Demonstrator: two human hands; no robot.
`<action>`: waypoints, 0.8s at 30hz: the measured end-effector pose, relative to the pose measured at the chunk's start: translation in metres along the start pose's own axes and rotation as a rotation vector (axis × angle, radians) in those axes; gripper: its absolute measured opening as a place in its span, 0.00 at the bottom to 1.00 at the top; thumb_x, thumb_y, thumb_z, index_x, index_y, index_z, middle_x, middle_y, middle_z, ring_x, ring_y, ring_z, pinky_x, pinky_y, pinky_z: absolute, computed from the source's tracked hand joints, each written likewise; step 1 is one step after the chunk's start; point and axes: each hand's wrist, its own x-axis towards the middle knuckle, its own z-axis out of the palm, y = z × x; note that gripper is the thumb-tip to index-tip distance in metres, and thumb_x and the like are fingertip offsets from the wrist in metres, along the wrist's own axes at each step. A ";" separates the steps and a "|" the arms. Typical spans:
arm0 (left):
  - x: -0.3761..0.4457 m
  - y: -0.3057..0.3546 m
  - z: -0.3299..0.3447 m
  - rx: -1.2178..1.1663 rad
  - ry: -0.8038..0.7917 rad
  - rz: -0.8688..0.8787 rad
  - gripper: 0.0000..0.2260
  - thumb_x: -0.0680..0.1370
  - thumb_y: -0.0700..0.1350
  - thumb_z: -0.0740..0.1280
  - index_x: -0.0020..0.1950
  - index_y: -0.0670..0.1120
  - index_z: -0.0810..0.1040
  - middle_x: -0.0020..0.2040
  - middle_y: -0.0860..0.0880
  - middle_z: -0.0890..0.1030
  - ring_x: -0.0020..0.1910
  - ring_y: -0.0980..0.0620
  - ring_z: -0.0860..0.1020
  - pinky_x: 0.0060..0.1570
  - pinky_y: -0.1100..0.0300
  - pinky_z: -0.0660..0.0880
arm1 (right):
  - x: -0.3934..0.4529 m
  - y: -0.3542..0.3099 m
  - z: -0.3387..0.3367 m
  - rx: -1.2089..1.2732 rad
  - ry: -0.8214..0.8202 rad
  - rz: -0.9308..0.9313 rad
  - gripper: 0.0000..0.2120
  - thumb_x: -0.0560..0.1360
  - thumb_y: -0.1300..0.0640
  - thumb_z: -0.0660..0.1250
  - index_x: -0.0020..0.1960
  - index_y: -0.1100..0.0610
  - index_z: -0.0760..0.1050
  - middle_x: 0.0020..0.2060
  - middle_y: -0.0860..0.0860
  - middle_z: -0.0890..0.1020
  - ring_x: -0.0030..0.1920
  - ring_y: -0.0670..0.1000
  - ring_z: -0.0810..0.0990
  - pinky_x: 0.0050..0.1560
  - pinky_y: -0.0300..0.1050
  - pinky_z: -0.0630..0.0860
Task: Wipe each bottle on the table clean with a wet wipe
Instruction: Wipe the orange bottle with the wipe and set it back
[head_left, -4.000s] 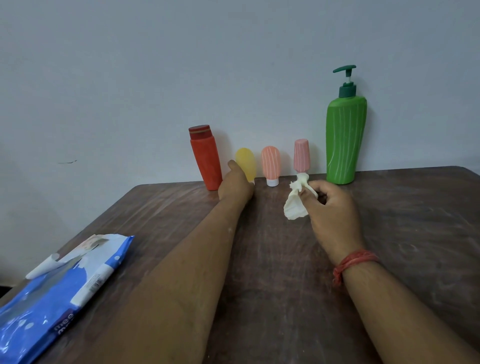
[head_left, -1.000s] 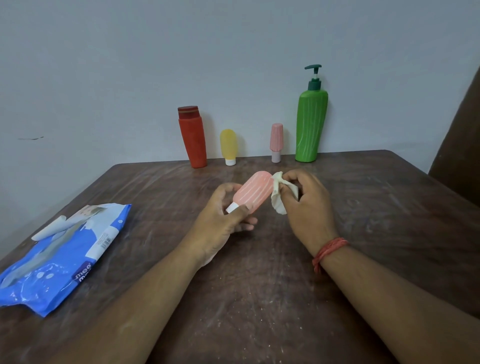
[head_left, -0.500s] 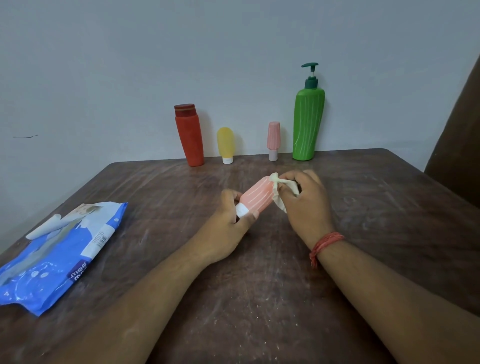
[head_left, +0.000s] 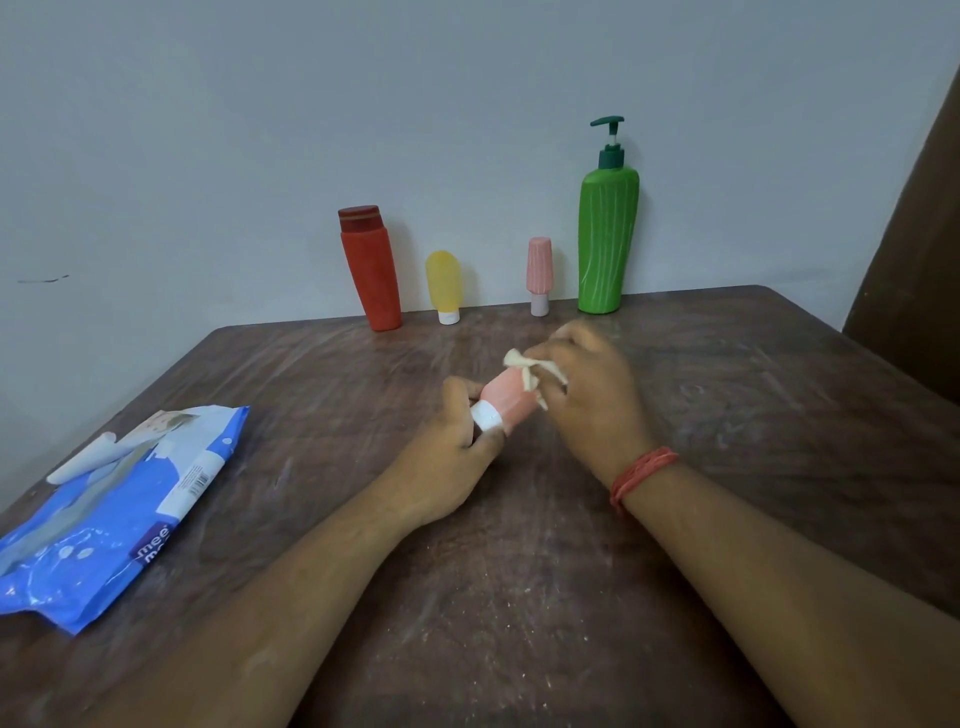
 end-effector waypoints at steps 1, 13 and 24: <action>0.000 0.000 0.001 0.025 -0.007 0.012 0.13 0.84 0.50 0.63 0.62 0.55 0.59 0.50 0.55 0.73 0.41 0.57 0.75 0.33 0.68 0.67 | 0.003 0.006 -0.003 -0.009 0.017 0.055 0.09 0.74 0.66 0.69 0.52 0.59 0.83 0.48 0.53 0.76 0.47 0.52 0.77 0.48 0.45 0.74; -0.001 -0.001 -0.002 -0.099 0.071 -0.022 0.11 0.84 0.54 0.62 0.60 0.54 0.62 0.47 0.49 0.78 0.40 0.56 0.77 0.39 0.54 0.77 | -0.008 -0.011 -0.005 0.051 -0.232 -0.303 0.13 0.76 0.61 0.69 0.60 0.58 0.81 0.52 0.52 0.78 0.55 0.51 0.76 0.55 0.49 0.74; 0.003 -0.004 -0.001 -0.115 0.016 -0.072 0.12 0.85 0.51 0.61 0.64 0.53 0.61 0.43 0.50 0.77 0.33 0.68 0.76 0.30 0.72 0.70 | 0.002 0.003 -0.003 -0.037 -0.142 -0.130 0.10 0.74 0.67 0.68 0.54 0.61 0.83 0.48 0.54 0.81 0.51 0.55 0.79 0.52 0.46 0.75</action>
